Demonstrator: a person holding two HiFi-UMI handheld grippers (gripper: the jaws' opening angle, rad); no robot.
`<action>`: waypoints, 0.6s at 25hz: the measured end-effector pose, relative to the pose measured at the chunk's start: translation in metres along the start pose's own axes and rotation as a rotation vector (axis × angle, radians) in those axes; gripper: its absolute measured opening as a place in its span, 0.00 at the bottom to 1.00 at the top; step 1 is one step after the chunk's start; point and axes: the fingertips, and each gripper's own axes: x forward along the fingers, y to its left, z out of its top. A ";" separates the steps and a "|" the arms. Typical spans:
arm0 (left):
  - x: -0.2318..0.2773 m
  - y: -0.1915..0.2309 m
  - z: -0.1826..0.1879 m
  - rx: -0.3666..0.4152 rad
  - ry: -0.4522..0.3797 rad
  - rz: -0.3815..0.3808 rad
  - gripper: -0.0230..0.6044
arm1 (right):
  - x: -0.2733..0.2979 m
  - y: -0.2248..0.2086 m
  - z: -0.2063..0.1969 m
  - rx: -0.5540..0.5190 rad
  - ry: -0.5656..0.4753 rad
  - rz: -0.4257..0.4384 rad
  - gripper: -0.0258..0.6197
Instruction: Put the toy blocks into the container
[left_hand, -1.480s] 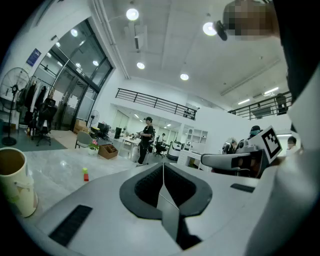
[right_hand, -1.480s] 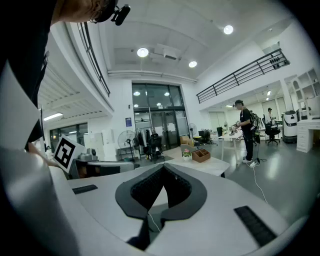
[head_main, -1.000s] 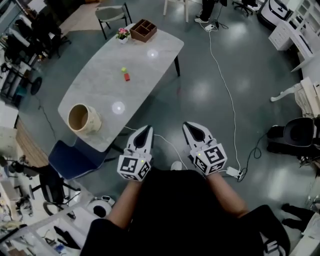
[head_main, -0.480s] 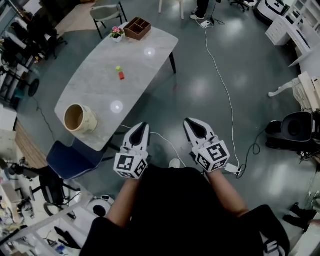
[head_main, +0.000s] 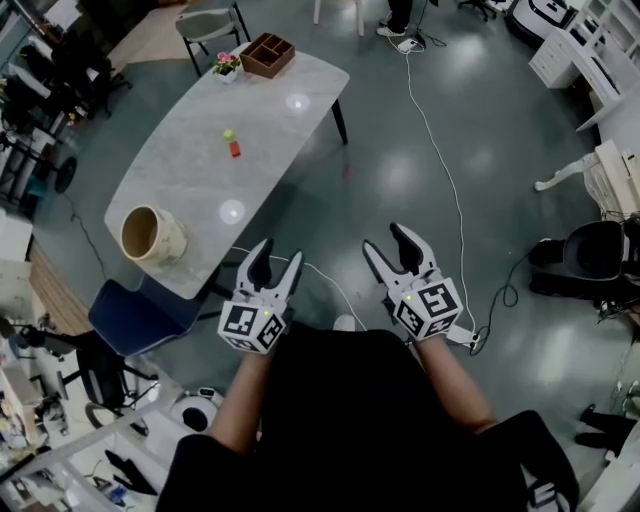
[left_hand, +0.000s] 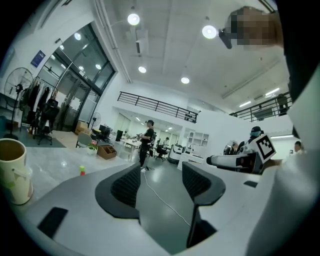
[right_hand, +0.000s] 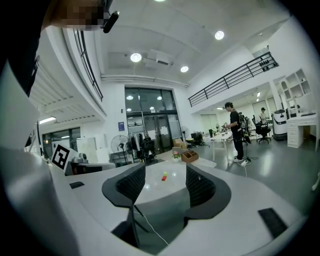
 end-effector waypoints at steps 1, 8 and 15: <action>0.001 -0.002 -0.001 -0.005 -0.001 0.007 0.42 | -0.002 -0.003 -0.002 0.005 0.006 0.004 0.38; 0.003 -0.009 -0.006 -0.018 0.010 0.037 0.42 | -0.004 -0.007 -0.017 0.023 0.058 0.064 0.38; 0.014 0.005 -0.009 -0.022 0.013 0.042 0.42 | 0.013 -0.012 -0.031 0.047 0.088 0.076 0.38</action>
